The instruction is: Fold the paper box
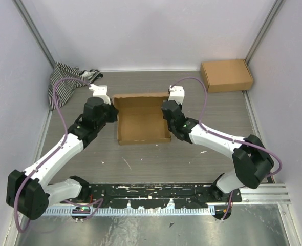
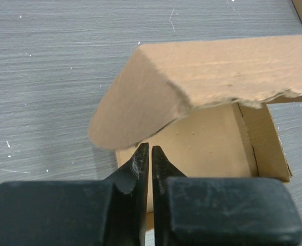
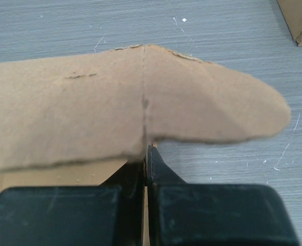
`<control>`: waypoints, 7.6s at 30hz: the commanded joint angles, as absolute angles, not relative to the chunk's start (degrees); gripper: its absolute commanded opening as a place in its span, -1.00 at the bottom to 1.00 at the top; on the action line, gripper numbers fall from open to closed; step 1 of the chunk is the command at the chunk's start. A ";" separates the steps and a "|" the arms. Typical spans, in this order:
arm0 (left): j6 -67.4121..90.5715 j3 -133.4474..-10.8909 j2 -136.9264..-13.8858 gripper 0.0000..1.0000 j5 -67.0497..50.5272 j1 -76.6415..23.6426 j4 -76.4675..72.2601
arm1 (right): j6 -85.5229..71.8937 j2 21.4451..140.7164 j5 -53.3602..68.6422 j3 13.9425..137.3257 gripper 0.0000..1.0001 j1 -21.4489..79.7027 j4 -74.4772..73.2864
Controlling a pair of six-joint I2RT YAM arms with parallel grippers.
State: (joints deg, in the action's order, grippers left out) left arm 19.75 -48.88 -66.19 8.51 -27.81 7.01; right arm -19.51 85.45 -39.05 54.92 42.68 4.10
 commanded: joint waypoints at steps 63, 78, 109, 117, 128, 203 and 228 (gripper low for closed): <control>26.05 -58.67 -89.42 0.13 -1.34 -26.56 22.50 | -22.21 98.79 6.94 65.98 0.31 27.81 -19.33; 24.49 -79.51 -100.91 0.24 -3.69 -22.03 27.97 | -22.43 104.24 0.93 83.92 0.36 21.98 -26.48; 27.16 -51.71 -80.78 0.49 -7.38 -20.94 15.31 | -22.18 80.65 5.28 51.35 0.83 22.69 -10.55; 26.53 -52.56 -84.87 0.46 -6.35 -24.38 14.83 | -21.05 83.51 5.53 51.90 0.82 23.73 -10.29; 25.78 -52.84 -88.39 0.41 -4.48 -27.19 15.11 | -19.45 85.35 5.32 51.26 0.71 26.23 -10.37; 27.20 -62.49 -89.47 -0.13 -25.05 -24.35 37.03 | -20.94 91.03 23.15 66.30 0.07 20.94 -36.64; 24.37 -62.30 -91.80 -0.17 -18.25 -24.35 38.35 | -19.55 92.26 17.89 65.13 0.07 20.97 -33.92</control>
